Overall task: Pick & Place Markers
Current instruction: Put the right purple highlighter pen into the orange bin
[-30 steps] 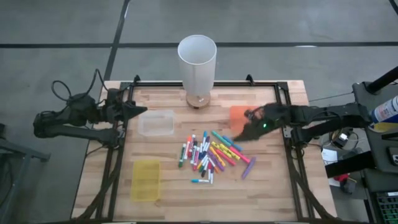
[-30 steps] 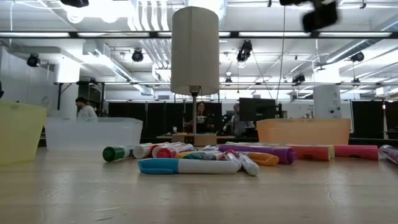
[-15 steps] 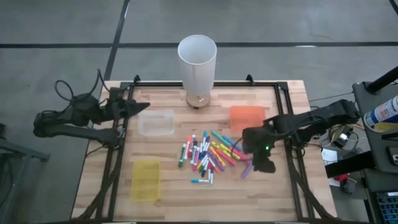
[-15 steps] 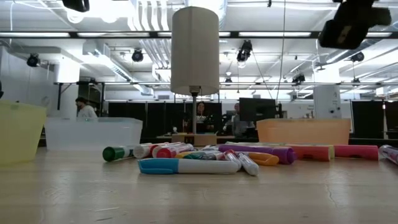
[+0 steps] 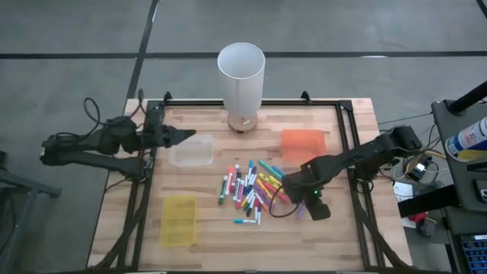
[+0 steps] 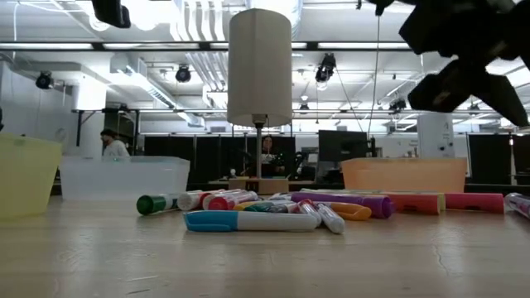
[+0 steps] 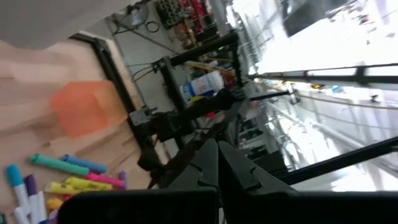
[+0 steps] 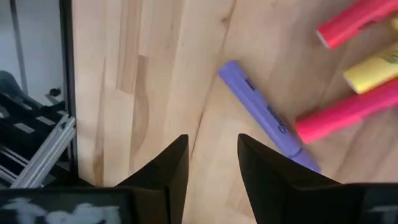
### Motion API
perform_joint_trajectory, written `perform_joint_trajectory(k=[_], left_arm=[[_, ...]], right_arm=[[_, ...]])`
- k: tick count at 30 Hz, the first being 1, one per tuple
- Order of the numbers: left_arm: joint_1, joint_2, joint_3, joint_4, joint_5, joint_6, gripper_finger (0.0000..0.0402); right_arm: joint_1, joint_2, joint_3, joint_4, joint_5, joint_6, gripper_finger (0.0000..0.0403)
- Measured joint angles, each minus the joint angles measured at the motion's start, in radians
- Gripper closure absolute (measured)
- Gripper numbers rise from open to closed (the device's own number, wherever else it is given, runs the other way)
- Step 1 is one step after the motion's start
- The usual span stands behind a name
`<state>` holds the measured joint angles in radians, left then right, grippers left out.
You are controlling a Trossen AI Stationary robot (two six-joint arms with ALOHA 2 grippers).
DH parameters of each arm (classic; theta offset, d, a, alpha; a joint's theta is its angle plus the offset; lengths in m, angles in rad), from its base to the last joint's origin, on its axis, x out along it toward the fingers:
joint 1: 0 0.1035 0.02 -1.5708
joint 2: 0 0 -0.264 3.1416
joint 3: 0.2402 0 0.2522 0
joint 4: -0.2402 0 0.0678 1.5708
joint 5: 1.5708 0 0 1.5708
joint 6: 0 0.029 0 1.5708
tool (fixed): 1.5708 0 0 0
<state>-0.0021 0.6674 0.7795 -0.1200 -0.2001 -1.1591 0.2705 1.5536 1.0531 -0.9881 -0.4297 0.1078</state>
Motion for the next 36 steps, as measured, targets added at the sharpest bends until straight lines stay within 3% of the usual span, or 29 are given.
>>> perform_joint_trajectory(k=[5, 11, 17, 26, 36], left_arm=[[0.000, 0.005, -0.003, -0.010, 0.007, -0.002, 0.0401], [0.000, -0.009, 0.000, 0.004, 0.111, -0.002, 0.0401], [-0.001, -0.020, -0.001, 0.001, 0.124, 0.006, 0.0401], [0.000, -0.018, -0.001, 0.001, 0.124, 0.006, 0.0401], [0.000, -0.013, 0.000, 0.000, 0.124, 0.010, 0.0401]], right_arm=[[0.000, 0.078, 0.013, 0.002, 0.013, 0.001, 0.0287], [0.009, 0.161, 0.053, 0.007, 0.019, -0.058, 0.0299], [0.034, 0.218, 0.082, 0.004, 0.111, -0.178, 0.0310], [0.090, 0.238, 0.050, 0.007, 0.124, -0.246, 0.0323], [0.115, 0.233, 0.035, 0.093, 0.221, -0.198, 0.0335]])
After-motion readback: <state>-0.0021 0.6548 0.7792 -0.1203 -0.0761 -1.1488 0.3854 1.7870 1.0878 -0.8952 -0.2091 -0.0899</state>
